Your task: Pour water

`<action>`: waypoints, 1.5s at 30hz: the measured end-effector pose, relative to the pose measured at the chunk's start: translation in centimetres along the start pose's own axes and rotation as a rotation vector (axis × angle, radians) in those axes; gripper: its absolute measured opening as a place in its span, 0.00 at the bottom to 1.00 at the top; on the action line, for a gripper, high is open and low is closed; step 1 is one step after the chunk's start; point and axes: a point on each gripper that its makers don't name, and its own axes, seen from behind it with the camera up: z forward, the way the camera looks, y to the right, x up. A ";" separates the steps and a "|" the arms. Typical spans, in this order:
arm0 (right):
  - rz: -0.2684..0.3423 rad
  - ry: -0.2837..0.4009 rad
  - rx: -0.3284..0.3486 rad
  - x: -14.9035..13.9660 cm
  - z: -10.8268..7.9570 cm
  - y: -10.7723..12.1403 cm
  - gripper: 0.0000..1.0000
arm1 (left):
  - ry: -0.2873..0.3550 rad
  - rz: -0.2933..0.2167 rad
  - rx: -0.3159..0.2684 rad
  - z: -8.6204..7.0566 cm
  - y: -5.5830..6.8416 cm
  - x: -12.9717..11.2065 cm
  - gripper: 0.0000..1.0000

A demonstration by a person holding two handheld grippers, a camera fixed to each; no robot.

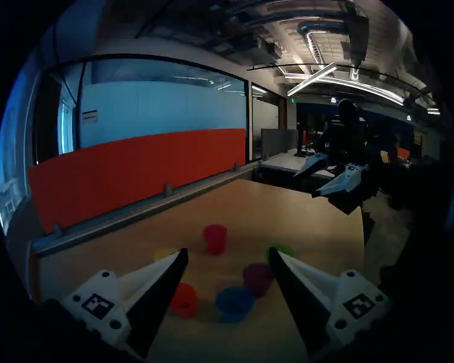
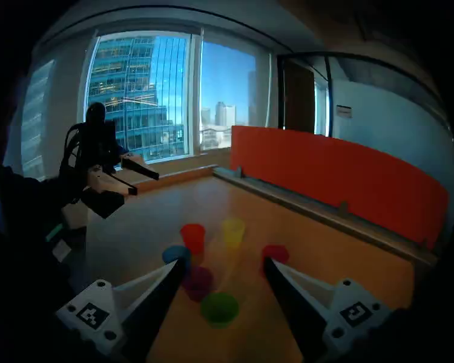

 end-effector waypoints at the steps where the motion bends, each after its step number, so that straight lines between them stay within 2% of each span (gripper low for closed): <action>1: -0.001 -0.007 0.000 -0.2 0.1 0.0 1.00 | -0.006 0.004 -0.003 0.1 0.1 -0.2 0.99; 8: -0.003 -0.052 0.005 -2.2 0.6 0.2 0.99 | -0.055 0.027 -0.014 0.6 0.6 -2.4 0.99; 18: -0.014 -0.114 0.026 -5.1 1.6 -0.2 1.00 | -0.111 0.015 -0.035 1.8 1.2 -5.2 0.99; 33: -0.020 -0.206 0.032 -10.2 3.2 -0.4 1.00 | -0.189 -0.013 -0.054 2.8 1.7 -10.2 0.99; 45: -0.028 -0.261 0.032 -13.9 4.5 -0.6 1.00 | -0.258 -0.009 -0.062 3.8 2.3 -14.5 0.99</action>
